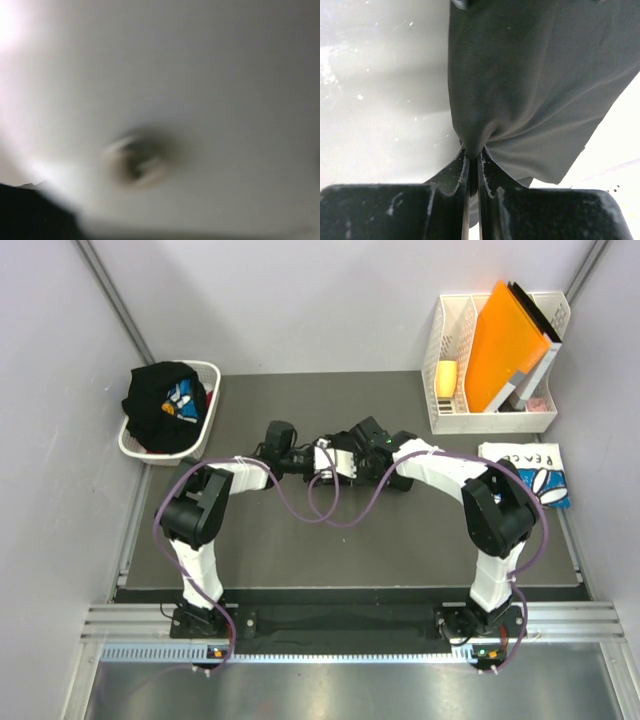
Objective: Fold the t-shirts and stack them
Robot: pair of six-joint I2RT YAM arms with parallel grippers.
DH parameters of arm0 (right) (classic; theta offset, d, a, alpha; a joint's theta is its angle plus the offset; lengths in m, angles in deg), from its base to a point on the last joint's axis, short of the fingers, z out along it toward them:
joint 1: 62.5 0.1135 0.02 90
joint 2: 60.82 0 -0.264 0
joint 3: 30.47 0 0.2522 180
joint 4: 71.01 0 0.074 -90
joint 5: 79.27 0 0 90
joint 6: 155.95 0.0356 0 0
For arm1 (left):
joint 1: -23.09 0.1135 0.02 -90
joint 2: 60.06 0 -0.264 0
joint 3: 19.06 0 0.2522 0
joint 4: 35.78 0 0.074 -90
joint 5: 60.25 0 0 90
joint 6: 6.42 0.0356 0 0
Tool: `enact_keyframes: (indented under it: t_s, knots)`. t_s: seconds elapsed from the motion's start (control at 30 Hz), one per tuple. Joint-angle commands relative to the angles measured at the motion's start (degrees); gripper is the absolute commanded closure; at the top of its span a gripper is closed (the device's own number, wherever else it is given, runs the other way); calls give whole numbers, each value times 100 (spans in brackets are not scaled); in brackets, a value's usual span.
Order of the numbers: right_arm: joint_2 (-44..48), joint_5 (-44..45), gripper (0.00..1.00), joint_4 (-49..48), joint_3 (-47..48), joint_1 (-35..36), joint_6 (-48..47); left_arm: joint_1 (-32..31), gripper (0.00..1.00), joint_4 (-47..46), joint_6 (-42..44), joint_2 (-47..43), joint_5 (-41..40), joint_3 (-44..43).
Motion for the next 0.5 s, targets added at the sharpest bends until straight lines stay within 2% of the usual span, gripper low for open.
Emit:
enact_keyframes:
  t_s: [0.0,0.17,0.47]
  knots:
    - [149,-243,100,-471,73,25,122,133,33,-752,-681,-409,-130,-67]
    - [132,-216,100,-480,64,25,131,336,33,-604,-770,-619,63,-129]
    - [70,-164,100,-471,91,34,113,423,33,240,-173,-1050,546,-112]
